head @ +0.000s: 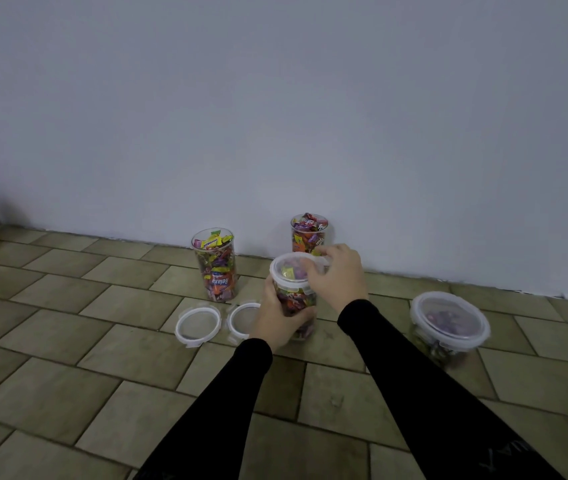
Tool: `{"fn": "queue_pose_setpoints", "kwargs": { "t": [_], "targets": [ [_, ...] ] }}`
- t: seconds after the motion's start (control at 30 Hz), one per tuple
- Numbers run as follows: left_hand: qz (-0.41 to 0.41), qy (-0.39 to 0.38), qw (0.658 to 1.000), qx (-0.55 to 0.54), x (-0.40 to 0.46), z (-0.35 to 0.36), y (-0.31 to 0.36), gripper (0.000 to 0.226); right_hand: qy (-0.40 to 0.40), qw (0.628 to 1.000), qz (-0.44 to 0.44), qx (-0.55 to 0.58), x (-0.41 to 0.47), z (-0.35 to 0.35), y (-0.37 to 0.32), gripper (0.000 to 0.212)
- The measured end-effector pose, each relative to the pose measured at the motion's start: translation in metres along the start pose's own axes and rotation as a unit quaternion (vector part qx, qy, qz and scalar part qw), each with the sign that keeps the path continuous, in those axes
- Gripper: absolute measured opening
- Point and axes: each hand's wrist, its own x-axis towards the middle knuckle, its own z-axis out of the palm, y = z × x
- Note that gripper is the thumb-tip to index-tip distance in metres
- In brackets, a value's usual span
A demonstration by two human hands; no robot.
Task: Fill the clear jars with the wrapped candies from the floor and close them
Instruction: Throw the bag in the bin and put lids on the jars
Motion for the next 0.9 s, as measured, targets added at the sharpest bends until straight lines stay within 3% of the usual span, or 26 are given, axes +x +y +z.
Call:
{"fn": "queue_pose_setpoints", "kwargs": {
  "t": [0.2,0.3,0.5,0.67,0.9],
  "targets": [
    [-0.012,0.002,1.000,-0.014,-0.001,0.002,-0.006,0.087,0.003,0.984,0.101,0.146,-0.013,0.001,-0.001,0.040],
    [-0.014,-0.003,1.000,-0.012,0.001,0.001,-0.009,0.086,-0.010,0.979,0.120,0.165,-0.011,0.000,0.001,0.040],
    [-0.022,-0.012,1.000,-0.016,0.006,0.001,-0.011,0.087,-0.004,0.983,0.100,0.155,-0.011,0.000,0.004,0.041],
    [-0.021,-0.020,0.999,-0.014,0.006,-0.001,-0.007,0.080,-0.030,0.994,0.024,0.102,-0.023,0.007,0.016,0.051],
    [-0.025,-0.019,0.999,-0.009,0.004,-0.003,-0.008,0.086,-0.006,0.987,0.009,0.158,-0.034,0.016,0.025,0.052]
  ]
}}
